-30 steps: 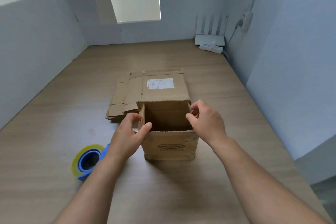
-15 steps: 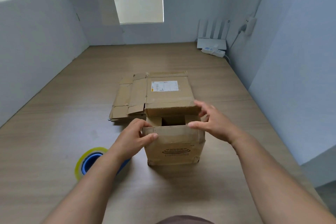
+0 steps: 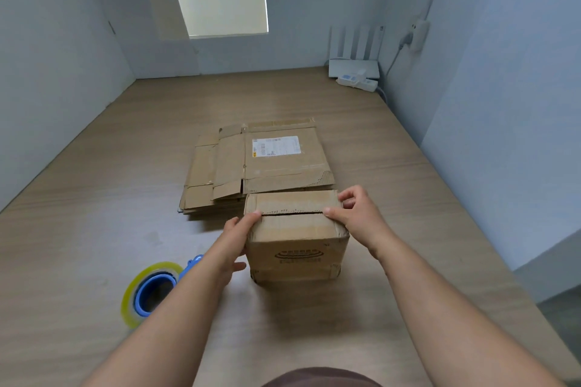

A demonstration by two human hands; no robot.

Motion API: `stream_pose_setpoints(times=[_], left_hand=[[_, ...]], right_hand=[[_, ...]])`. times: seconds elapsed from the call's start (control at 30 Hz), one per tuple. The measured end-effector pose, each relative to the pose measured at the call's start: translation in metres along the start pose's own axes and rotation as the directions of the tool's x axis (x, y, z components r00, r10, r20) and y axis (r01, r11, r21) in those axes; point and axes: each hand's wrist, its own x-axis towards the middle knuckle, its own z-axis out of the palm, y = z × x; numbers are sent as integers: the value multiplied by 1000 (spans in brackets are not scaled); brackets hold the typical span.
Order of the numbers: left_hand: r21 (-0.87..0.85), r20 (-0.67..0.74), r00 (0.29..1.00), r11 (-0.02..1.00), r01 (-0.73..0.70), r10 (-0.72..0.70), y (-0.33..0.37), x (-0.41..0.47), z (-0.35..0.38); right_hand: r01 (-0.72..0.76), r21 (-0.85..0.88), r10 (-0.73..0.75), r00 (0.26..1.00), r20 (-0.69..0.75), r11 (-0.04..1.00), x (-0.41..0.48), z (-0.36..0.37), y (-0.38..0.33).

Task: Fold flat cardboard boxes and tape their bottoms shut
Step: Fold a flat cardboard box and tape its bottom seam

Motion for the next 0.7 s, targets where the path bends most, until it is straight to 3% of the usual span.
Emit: stream_pose_setpoints(times=[0.1,0.17,0.23,0.4,0.63,0.7], left_hand=[[-86,82,993,992,87,-80,0,3,1],[-99,129,987,989,113,-100,0,2,1],[-111,157,982,986,121,-103,-3,4,-1],[-189,245,965,972,141,-92,-13,11,-6],[-315,188,982,947,63,-3,-36,11,-2],[-375,169,985,926,35,31,-45,10,1]], right_hand=[[-336,126,315,935,159,933,-1,-1,10],[-463,120,407,855,322,878,-3,0,16],[-465,132,374,824,426,875,-5,2,21],[-421,206,276,822,499,883,-5,4,28],[-432,196,254,778,574,880,-6,-1,30],[-417,222,240,800,550,881,-8,5,31]])
